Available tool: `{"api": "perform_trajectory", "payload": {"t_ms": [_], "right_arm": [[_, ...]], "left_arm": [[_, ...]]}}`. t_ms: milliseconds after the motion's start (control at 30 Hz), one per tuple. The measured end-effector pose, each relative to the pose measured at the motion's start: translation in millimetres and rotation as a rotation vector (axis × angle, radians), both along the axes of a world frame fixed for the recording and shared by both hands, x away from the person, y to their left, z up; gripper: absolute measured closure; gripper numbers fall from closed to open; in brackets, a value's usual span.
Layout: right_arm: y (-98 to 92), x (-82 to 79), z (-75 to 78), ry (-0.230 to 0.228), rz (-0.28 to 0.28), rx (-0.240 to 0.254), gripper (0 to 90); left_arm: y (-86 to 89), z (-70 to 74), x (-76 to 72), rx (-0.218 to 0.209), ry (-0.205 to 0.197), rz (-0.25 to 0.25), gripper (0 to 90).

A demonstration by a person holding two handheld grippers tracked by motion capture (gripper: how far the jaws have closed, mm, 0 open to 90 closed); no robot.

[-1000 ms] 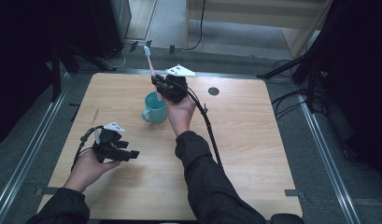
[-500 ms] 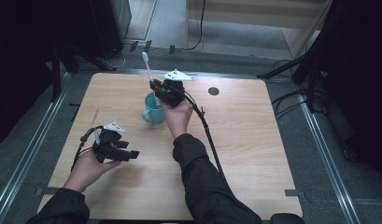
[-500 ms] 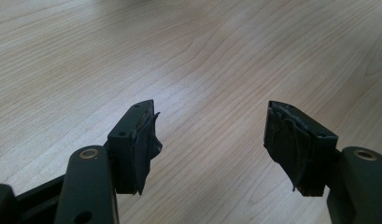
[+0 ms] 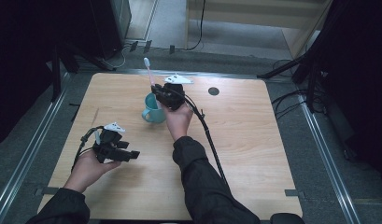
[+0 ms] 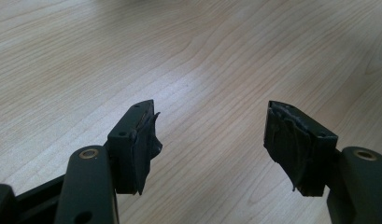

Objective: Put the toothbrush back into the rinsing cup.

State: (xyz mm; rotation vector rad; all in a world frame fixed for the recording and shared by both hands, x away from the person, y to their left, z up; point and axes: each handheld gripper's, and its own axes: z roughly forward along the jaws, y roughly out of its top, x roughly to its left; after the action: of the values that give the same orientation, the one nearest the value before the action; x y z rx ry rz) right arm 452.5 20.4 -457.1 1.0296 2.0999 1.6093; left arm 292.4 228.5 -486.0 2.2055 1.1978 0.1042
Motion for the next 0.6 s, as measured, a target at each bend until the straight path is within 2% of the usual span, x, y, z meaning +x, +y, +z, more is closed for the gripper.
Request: {"api": "perform_trajectory", "payload": {"t_ms": [600], "right_arm": [[-1.6,-1.9,-17.8,0.051,-0.007,-0.036,78.6]], "left_arm": [[-2.3,-0.6,0.1,0.003,0.001,-0.002,34.5]]}}
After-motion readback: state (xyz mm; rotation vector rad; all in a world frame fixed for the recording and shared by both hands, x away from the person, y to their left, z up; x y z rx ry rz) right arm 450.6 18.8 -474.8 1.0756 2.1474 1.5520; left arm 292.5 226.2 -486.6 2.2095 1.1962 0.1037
